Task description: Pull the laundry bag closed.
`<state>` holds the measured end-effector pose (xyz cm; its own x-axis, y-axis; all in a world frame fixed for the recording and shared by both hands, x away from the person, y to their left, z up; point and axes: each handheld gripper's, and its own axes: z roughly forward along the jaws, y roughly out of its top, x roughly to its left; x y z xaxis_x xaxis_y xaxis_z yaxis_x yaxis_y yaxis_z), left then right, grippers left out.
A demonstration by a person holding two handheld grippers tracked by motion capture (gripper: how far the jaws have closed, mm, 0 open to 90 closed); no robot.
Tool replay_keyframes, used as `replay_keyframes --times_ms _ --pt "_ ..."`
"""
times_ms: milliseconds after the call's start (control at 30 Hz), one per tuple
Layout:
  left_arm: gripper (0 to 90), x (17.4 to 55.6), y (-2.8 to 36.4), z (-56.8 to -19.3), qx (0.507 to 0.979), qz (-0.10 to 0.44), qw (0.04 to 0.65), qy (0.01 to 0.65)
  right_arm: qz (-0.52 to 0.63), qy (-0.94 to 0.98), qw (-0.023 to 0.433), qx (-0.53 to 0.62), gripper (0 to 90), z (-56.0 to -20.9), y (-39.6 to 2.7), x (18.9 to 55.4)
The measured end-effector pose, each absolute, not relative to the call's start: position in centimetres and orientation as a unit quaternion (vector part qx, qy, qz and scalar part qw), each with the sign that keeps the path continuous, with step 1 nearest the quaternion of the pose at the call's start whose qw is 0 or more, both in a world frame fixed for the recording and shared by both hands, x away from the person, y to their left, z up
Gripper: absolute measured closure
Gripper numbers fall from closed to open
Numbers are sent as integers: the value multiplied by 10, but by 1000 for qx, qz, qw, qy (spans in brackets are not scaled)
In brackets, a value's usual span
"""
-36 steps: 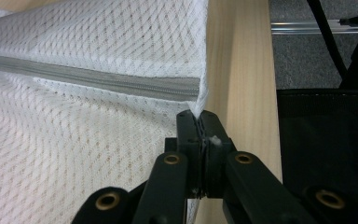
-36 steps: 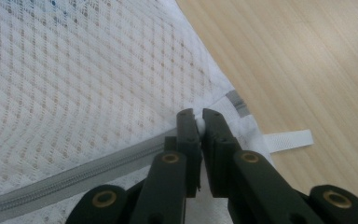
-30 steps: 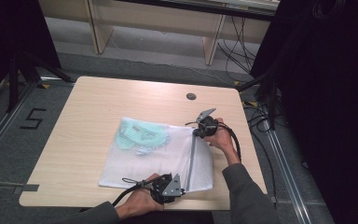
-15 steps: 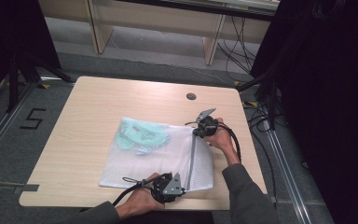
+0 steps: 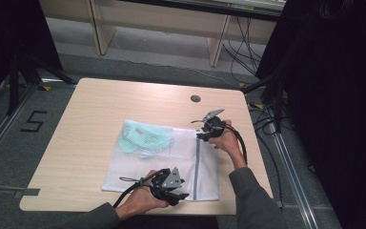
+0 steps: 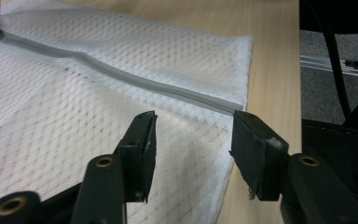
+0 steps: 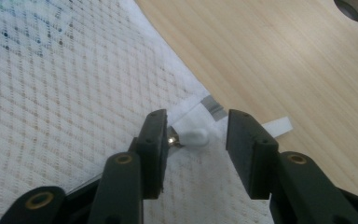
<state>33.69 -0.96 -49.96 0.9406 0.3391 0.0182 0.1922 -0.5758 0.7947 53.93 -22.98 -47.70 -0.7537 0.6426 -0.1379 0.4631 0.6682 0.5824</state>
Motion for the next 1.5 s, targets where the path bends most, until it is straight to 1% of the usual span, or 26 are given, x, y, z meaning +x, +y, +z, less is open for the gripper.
replay_keyframes --times_ms 100,133,233,367,400,467,500,600,633,667,700,733,767,833,867,967,1067,1100,1233,1267,1333,1400,1433,1500 --pt "473 337 -10 -499 880 80 439 159 267 895 168 317 572 -474 -231 539" --pt "468 338 -10 -500 879 77 442 162 270 892 175 316 564 -474 -231 539" --pt "463 338 -10 -500 881 77 438 163 278 886 168 330 549 -472 -231 537" --pt "421 340 -7 -497 880 85 436 171 280 884 174 332 504 -469 -232 535" --pt "414 341 -4 -496 879 86 435 173 274 887 163 335 502 -466 -232 534" --pt "403 344 0 -493 876 88 439 181 291 879 172 337 491 -466 -231 530" --pt "397 347 5 -490 880 96 431 176 290 880 170 336 486 -464 -233 527" --pt "382 354 14 -486 868 98 443 202 300 872 164 350 460 -460 -234 520" --pt "379 356 18 -484 869 104 438 203 298 876 154 348 452 -458 -235 518" --pt "378 357 20 -483 863 105 447 210 308 871 163 347 448 -459 -235 516" --pt "376 359 23 -481 865 108 443 212 302 875 150 347 443 -456 -236 514" --pt "373 360 26 -480 863 109 444 214 312 871 165 341 437 -458 -235 514" --pt "365 362 30 -479 867 112 437 212 310 874 165 337 430 -457 -235 512" --pt "357 363 36 -477 862 111 442 224 309 873 163 341 424 -455 -233 508" --pt "354 363 40 -476 864 116 438 220 303 877 155 340 421 -451 -233 506" --pt "337 365 54 -474 864 122 434 225 323 872 164 330 409 -450 -232 501" --pt "323 366 66 -475 856 136 434 244 327 872 148 334 391 -448 -234 493" --pt "320 367 71 -474 857 139 434 242 340 865 155 335 385 -450 -233 490" --pt "306 367 86 -469 854 144 431 252 336 872 148 325 380 -447 -234 474" --pt "302 366 88 -469 849 142 438 258 349 867 153 322 377 -448 -234 471" --pt "299 365 96 -466 848 146 438 261 346 868 138 327 369 -445 -234 462" --pt "293 364 103 -464 846 149 438 267 360 862 146 325 363 -445 -235 455" --pt "289 362 107 -463 845 149 435 273 350 869 132 323 361 -442 -237 451" --pt "289 361 113 -461 843 154 437 273 367 862 142 320 357 -445 -237 445"
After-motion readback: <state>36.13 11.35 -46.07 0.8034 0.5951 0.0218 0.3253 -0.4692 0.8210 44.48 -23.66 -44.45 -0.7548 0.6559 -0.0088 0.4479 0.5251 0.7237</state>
